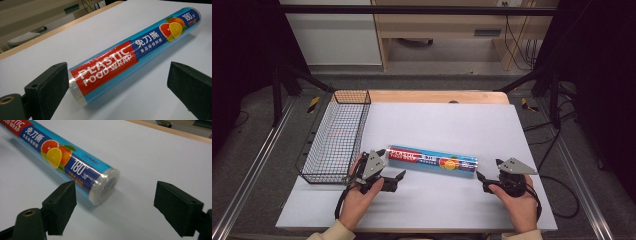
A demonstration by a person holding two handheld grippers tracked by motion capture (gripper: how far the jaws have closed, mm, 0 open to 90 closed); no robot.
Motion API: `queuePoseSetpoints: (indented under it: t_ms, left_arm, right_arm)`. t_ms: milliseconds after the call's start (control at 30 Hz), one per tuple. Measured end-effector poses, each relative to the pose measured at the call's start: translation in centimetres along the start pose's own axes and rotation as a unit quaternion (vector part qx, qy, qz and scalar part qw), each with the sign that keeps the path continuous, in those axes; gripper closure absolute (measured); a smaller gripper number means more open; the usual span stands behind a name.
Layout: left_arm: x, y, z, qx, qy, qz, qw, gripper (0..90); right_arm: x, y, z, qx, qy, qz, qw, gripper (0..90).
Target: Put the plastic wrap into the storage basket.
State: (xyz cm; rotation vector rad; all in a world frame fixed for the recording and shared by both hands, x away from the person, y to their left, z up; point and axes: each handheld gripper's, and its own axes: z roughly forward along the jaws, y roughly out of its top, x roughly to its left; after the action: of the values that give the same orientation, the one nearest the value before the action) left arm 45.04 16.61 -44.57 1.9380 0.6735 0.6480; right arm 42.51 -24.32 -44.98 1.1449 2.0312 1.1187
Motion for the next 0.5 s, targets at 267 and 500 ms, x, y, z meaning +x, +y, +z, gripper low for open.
queuePoseSetpoints:
  t_ms: [267, 500]
  left_arm:
    - [-0.5, 0.1, 0.1, 0.007, -0.001, 0.020, 0.9998, 3.8]
    - [-1.2, 0.0, -0.1, 0.019, -0.001, 0.042, 0.9990, 4.3]
  right_arm:
    - [0.6, 0.8, -0.1, 0.012, -0.002, -0.028, 0.9995, 10.7]
    - [1.3, 4.3, -0.5, 0.008, 0.019, -0.090, 0.9958, 9.7]
